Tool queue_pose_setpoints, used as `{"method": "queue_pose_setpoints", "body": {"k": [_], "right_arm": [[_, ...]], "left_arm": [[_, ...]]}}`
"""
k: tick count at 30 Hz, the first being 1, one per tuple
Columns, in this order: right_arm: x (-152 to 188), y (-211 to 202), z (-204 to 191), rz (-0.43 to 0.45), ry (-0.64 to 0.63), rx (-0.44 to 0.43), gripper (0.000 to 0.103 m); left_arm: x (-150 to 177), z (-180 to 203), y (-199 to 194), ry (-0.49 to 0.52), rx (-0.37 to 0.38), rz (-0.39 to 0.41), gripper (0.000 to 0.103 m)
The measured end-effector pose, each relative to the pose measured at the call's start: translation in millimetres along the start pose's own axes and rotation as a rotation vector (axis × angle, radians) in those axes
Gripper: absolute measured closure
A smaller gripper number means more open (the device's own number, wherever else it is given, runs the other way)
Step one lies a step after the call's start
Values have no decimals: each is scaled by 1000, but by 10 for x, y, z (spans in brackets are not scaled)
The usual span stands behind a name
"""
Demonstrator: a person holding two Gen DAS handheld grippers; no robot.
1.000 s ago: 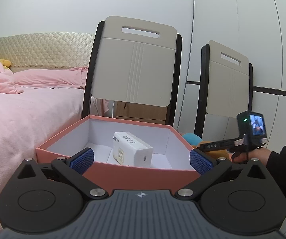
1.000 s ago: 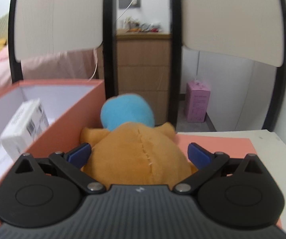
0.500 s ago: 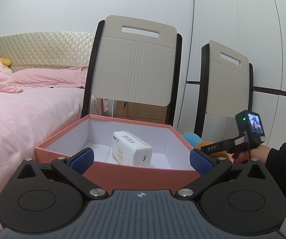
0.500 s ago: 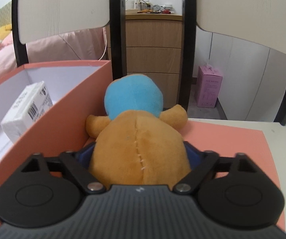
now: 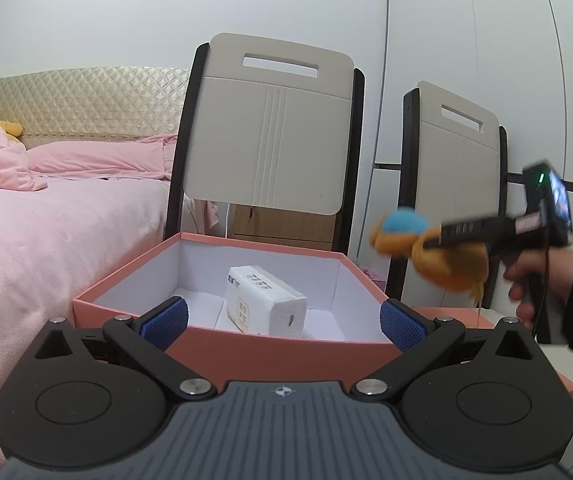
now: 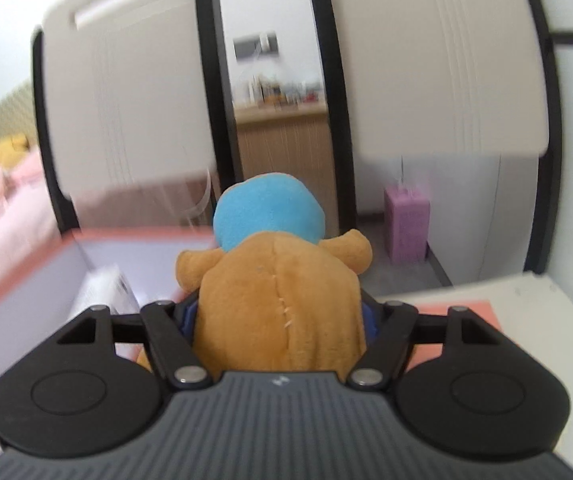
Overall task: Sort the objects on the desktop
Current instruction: 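Lift the orange plush with the right tool toward the box, then lower the orange plush into the pink box and open the right tool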
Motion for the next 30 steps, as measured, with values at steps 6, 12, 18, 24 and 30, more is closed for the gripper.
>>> {"method": "queue_pose_setpoints", "body": {"k": [6, 12, 18, 24, 30], "right_arm": [[-295, 17, -590, -8, -44, -142, 31], [-289, 404, -1305, -124, -61, -310, 31], [-4, 816, -1913, -289, -135, -398, 31], [399, 1008, -2369, -452, -232, -453, 30], [671, 1113, -2529, -552, -291, -473, 26]], "left_arm": [[-9, -17, -1, 12, -16, 10, 0], [-61, -141, -19, -8, -48, 29, 0], [-116, -275, -39, -32, -81, 48, 0], [-184, -345, -83, -50, -91, 53, 0], [-179, -340, -77, -51, -81, 46, 0]]}}
Point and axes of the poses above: each gripper's, at about its wrist camera, not at the fingertips, and y roughly the way its jaws point, z to its right, x to its underside, the point moved 7 cm from there along y, roughly the way its jaws point, and after that the axes turned 4 degrees about -x, right-handed, at the moved point
